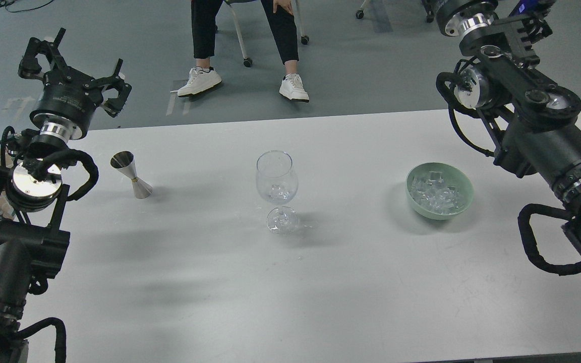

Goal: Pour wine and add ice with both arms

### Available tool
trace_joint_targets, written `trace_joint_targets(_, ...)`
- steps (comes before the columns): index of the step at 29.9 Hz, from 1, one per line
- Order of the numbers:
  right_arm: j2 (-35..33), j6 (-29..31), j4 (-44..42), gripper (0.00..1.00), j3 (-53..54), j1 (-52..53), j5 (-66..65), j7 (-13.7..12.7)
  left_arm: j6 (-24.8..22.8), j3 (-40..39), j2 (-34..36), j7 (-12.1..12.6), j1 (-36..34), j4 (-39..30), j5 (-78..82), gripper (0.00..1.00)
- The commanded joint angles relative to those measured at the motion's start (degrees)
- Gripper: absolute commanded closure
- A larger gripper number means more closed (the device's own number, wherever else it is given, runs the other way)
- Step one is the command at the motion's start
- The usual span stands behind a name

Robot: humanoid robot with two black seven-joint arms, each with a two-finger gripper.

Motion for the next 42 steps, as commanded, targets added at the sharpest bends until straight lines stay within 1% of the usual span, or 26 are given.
trace_joint_targets(1, 0.1, 0.2, -2.2, 0.0, 1.8, -0.2, 8.6, -0.1, 0.3, -0.1, -0.6, -0.1, -0.2, 1.5, 0.0, 0.03)
trace_joint_targets(5, 0.3, 0.9, -2.2, 0.0, 2.5, -1.7, 15.5, -0.1, 0.4, 0.0, -0.9, -0.1, -0.7, 3.7, 0.3, 0.03)
trace_joint_targets(7, 0.9, 0.8, -2.0, 0.0, 2.5, -2.5, 17.8, -0.1, 1.3, 0.0, -0.8, -0.1, -1.1, 4.5, 0.4, 0.03)
trace_joint_targets(9, 1.4, 0.9, -1.9, 0.01, 2.7, -3.8, 19.2, -0.2, 3.4, 0.1, -0.7, 0.1, -1.6, 4.6, 0.5, 0.03)
trace_joint_targets(17, 1.8, 1.0, -2.2, 0.01, 3.6, -4.4, 22.5, -0.3, 3.3, 0.1, -0.5, -0.1, -2.3, 6.1, 1.0, 0.03)
trace_joint_targets(19, 1.9, 1.1, -2.2, 0.01, 3.6, -4.4, 23.6, -1.0, 3.7, 0.1, -0.6, -0.1, -2.9, 6.3, 1.0, 0.03)
trace_joint_targets(21, 2.0, 1.2, -2.3, 0.01, 3.4, -4.3, 25.3, -2.7, 3.9, 1.1, -0.6, 0.0, -3.8, 6.4, 1.2, 0.03)
trace_joint_targets(24, 2.7, 1.1, -2.7, 0.01, 2.8, -4.2, 25.2, -3.0, 3.9, 3.3, -0.3, 0.0, -5.1, 7.1, 1.2, 0.03)
trace_joint_targets(26, 3.7, 1.2, -4.3, 0.01, 2.4, -3.7, 25.1, -3.2, 3.9, 4.8, -0.3, -0.1, -7.5, 9.9, 2.1, 0.03)
trace_joint_targets(28, 4.3, 1.2, -5.7, 0.01, 1.4, -3.1, 25.0, -3.2, 3.9, 4.9, -0.3, -0.1, -9.2, 12.4, 3.4, 0.03)
trace_joint_targets(31, 4.5, 1.2, -6.6, 0.01, -0.7, -1.3, 24.9, -3.2, 3.8, 4.9, -0.3, -0.2, -10.6, 13.8, 4.7, 0.03)
trace_joint_targets(34, 4.5, 1.1, -6.6, 0.01, -2.4, -0.4, 24.8, -3.2, 3.8, 5.0, -0.7, -0.2, -11.1, 13.8, 4.9, 0.03)
trace_joint_targets(42, 4.6, 1.0, -5.8, 0.0, -2.2, -0.4, 24.9, -2.5, 3.9, 5.0, -1.1, -0.1, -12.3, 13.8, 6.9, 0.03)
